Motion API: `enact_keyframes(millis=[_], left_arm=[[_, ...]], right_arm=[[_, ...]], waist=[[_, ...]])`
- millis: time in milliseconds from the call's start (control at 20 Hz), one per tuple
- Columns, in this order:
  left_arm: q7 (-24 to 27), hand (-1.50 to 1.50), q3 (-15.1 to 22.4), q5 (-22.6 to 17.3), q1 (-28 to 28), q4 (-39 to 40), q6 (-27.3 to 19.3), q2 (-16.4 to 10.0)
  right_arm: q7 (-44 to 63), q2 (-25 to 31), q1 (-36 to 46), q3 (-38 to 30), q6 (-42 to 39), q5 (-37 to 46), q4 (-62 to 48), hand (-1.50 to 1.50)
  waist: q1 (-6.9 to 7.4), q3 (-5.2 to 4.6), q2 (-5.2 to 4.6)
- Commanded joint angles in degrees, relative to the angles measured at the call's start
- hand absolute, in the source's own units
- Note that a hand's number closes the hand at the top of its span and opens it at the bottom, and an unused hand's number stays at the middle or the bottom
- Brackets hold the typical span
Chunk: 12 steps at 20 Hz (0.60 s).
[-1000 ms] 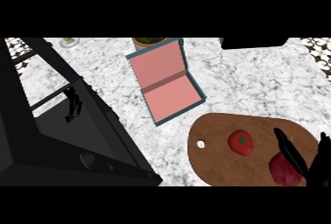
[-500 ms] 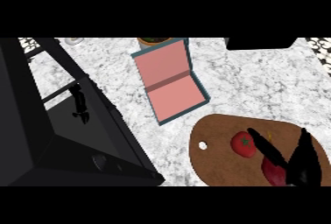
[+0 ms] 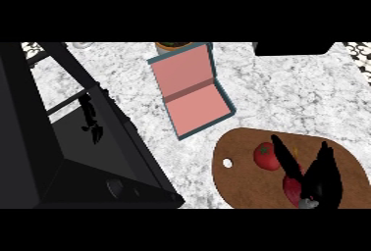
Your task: Pick the tomato from the cutting board and place it in the cardboard box
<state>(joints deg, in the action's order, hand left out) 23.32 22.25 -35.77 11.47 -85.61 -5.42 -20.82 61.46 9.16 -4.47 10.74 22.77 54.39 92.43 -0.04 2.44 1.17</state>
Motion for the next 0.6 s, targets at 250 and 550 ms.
enact_keyframes(millis=[250, 550], left_arm=[[-15.4, 0.00, 4.0, 14.7, -0.7, -2.1, -4.9, -8.7], [-18.0, 0.00, 2.9, 17.1, -1.4, -3.6, -5.3, -8.7]], right_arm=[[12.9, -7.6, 4.6, 2.4, -6.7, 13.5, 1.1, -1.50], [15.7, -9.1, 4.1, 3.6, -10.8, 16.0, 1.1, -1.50]], waist=[[-0.67, -2.42, -1.17], [-1.54, -2.42, -1.32]])
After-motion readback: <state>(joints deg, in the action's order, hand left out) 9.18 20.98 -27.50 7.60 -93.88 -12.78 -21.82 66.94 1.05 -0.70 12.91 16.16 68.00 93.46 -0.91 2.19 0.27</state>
